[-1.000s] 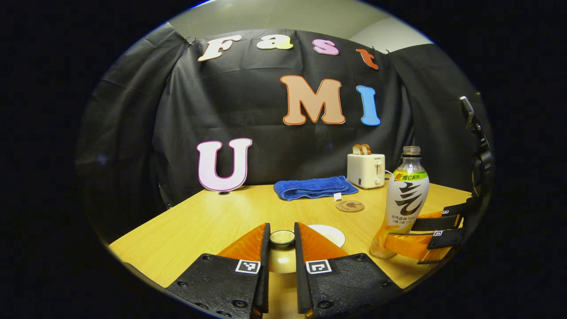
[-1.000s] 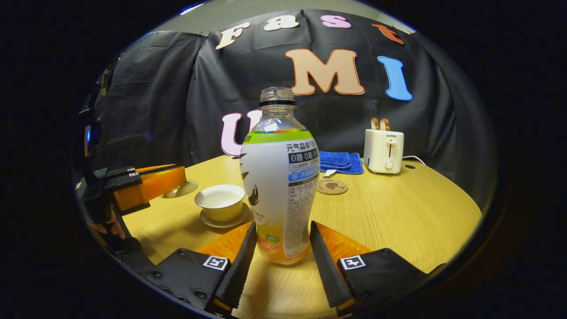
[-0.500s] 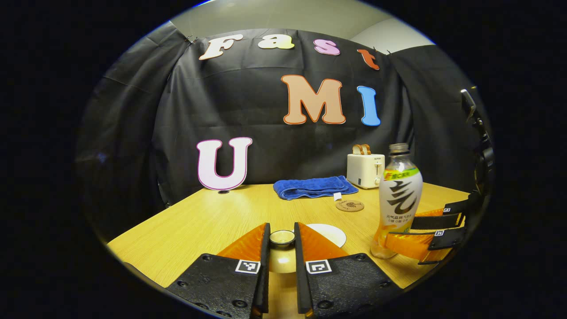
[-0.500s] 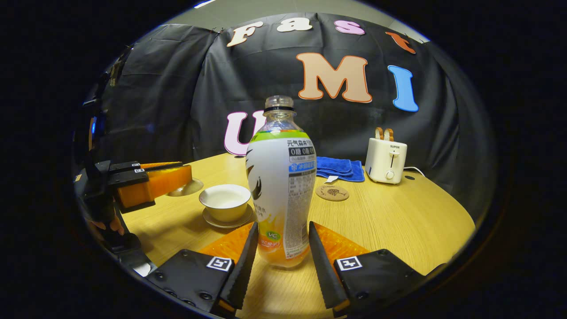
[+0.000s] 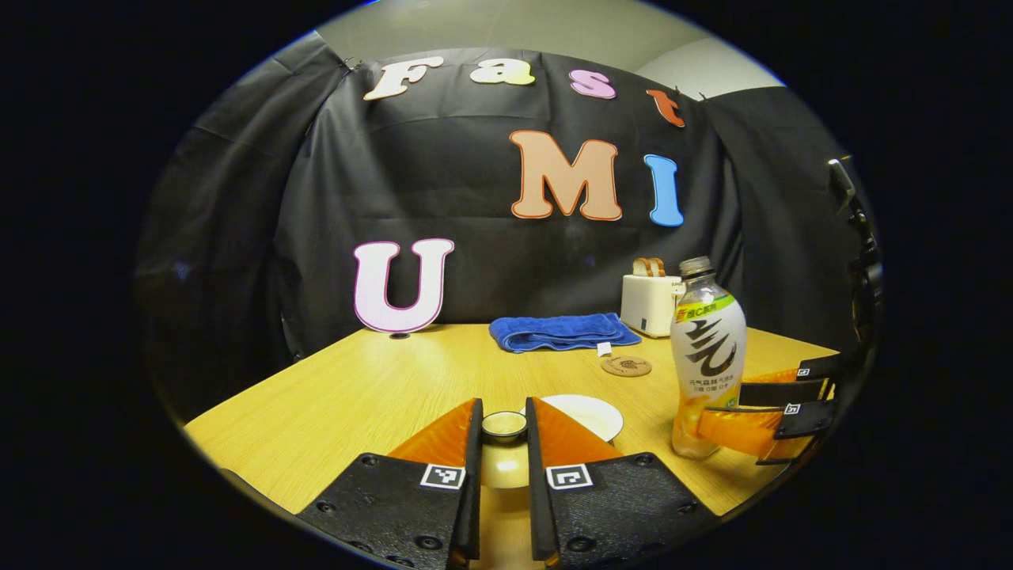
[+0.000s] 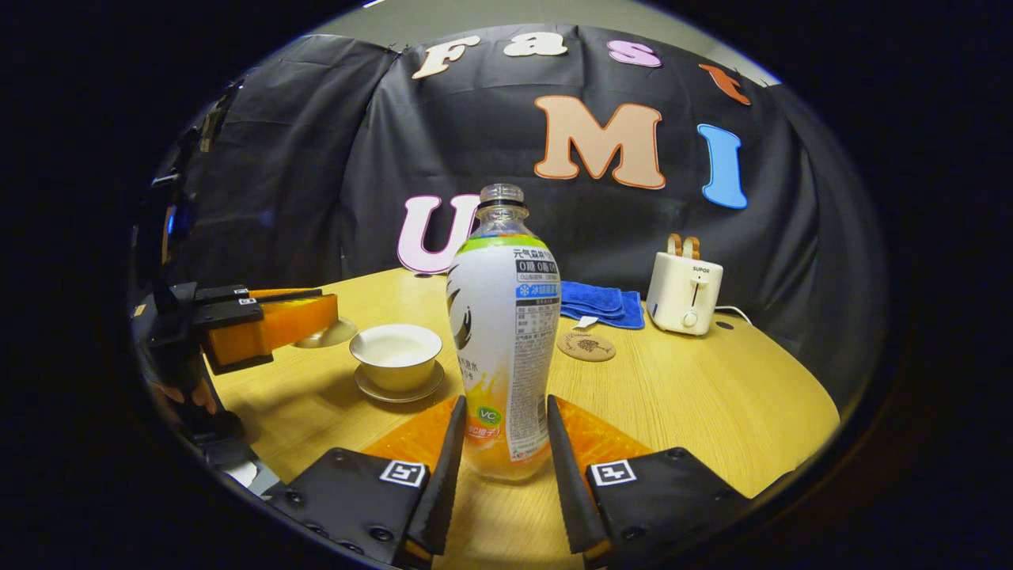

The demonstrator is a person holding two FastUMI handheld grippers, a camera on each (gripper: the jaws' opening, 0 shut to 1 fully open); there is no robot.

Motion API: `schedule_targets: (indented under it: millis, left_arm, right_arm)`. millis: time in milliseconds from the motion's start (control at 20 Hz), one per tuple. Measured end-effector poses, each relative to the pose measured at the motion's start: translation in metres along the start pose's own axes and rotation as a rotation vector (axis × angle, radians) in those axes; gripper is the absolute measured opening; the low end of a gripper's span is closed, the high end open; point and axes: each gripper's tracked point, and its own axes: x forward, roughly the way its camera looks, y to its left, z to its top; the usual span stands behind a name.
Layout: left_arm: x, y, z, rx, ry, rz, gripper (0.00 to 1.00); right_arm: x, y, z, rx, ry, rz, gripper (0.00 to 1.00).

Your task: Open the teacup lid with one hand, grasp the water bottle and pour water into the teacup with the other hand; after pouring, place the water bottle on the coaster and then close the teacup lid.

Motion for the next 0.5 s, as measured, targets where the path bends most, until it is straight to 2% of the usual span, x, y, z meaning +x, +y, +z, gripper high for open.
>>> schedule_targets:
  millis: [100,150,200,400,500]
  left_arm:
    - [0.0005,0.0002,-0.0014,-0.001,0.002,-0.002,0.23]
    - [0.0009,0.0011,-0.0019,-0.001,0.003,0.000,0.23]
    - [0.0015,0.0011,-0.0025,0.000,0.003,0.000,0.23]
    - [0.0024,0.0016,-0.0039,-0.003,0.008,-0.001,0.23]
    - [0.0021,0.0017,-0.0045,-0.004,0.009,-0.001,0.23]
  right_arm:
    - [0.0003,-0.0003,-0.0003,0.015,0.005,-0.001,0.65]
    - [0.0001,-0.0011,-0.0008,0.017,0.008,-0.005,0.64]
    - [-0.0013,-0.0020,-0.0027,0.016,0.011,-0.006,0.67]
    - [-0.0023,-0.0025,-0.0063,0.016,0.016,-0.015,0.68]
    - [-0.0018,-0.0032,-0.0055,0.022,0.018,-0.018,0.73]
